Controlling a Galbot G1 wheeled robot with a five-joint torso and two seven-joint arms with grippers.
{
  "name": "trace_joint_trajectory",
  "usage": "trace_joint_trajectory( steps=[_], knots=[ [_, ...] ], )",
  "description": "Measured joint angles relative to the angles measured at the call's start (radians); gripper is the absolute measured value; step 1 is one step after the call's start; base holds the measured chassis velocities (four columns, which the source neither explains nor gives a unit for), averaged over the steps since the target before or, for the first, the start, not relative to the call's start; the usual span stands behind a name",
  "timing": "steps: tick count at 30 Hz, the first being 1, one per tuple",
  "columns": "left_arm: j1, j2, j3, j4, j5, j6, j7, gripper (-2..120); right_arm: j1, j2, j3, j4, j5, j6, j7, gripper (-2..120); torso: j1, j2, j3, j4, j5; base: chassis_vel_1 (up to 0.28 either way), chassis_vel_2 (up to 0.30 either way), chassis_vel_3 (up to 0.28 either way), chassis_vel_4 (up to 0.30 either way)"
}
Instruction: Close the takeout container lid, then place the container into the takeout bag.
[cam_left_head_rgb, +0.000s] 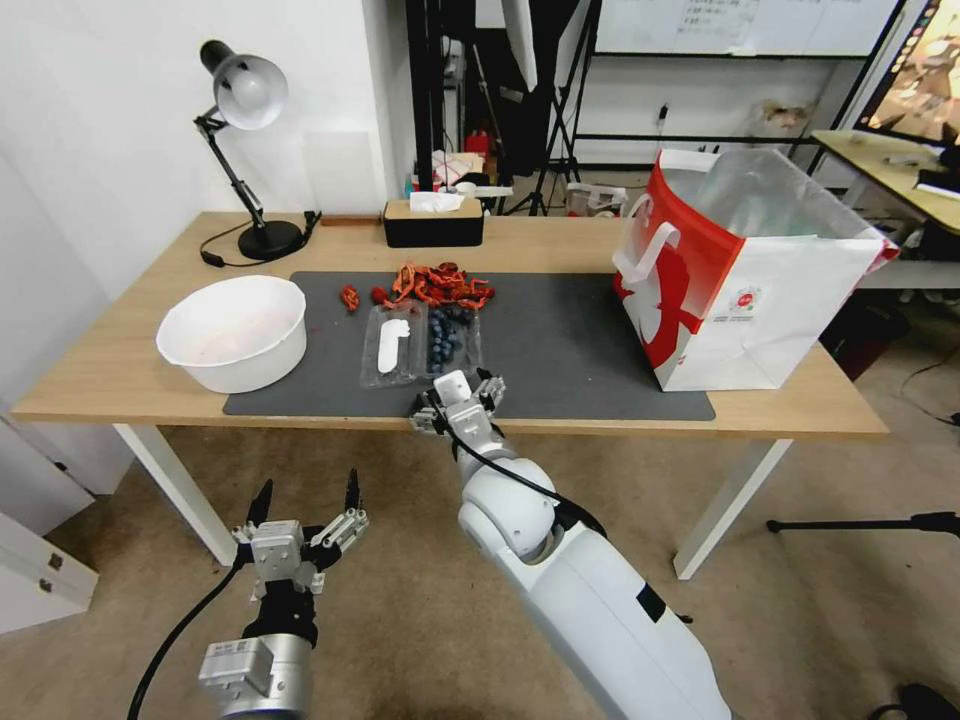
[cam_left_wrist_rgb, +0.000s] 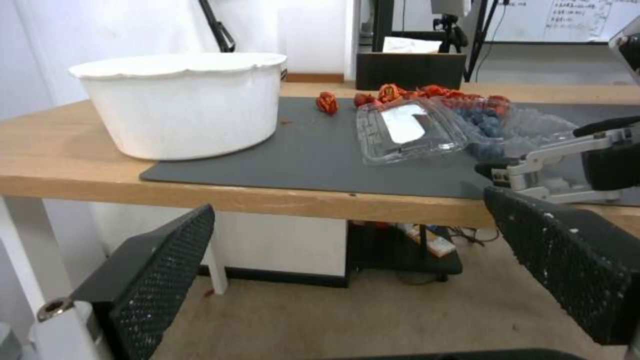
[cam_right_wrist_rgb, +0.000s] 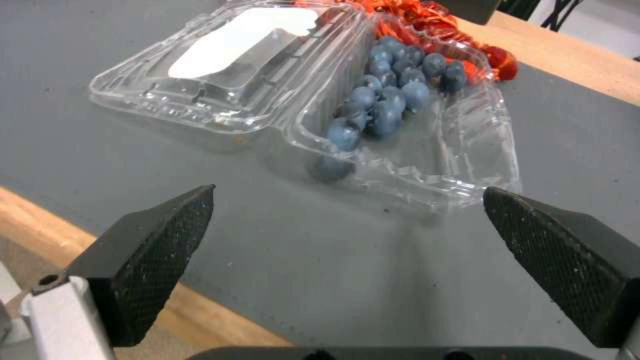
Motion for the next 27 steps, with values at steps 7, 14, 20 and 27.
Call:
trace_joint_trajectory(
  steps=[7,14,20,27],
  knots=[
    [0.000,-0.004,0.002,0.000,0.005,-0.001,-0.002,100,-0.020,-0.012,0.000,0.030,-0.002,0.008,-0.002,100,0.000,0.000,0.000,0.0000,0.0000,0.000,0.000,0.000,0.000],
    [0.001,-0.002,0.001,-0.002,0.005,-0.002,-0.001,100,-0.132,-0.072,0.100,0.200,-0.014,0.110,-0.020,100,0.000,0.000,0.000,0.0001,0.0003,0.000,0.000,0.000,0.000],
    [-0.010,0.012,0.002,0.000,0.000,-0.001,0.003,100,-0.280,-0.149,0.267,0.323,0.045,0.332,-0.113,100,0.000,0.000,0.000,-0.0003,0.0002,0.000,0.000,0.000,0.000],
    [-0.023,0.028,0.004,0.005,-0.016,0.001,0.013,100,-0.487,-0.226,0.461,0.416,0.146,0.586,-0.211,100,0.000,0.000,0.000,-0.0002,0.0001,0.000,0.000,0.000,0.000]
  ],
)
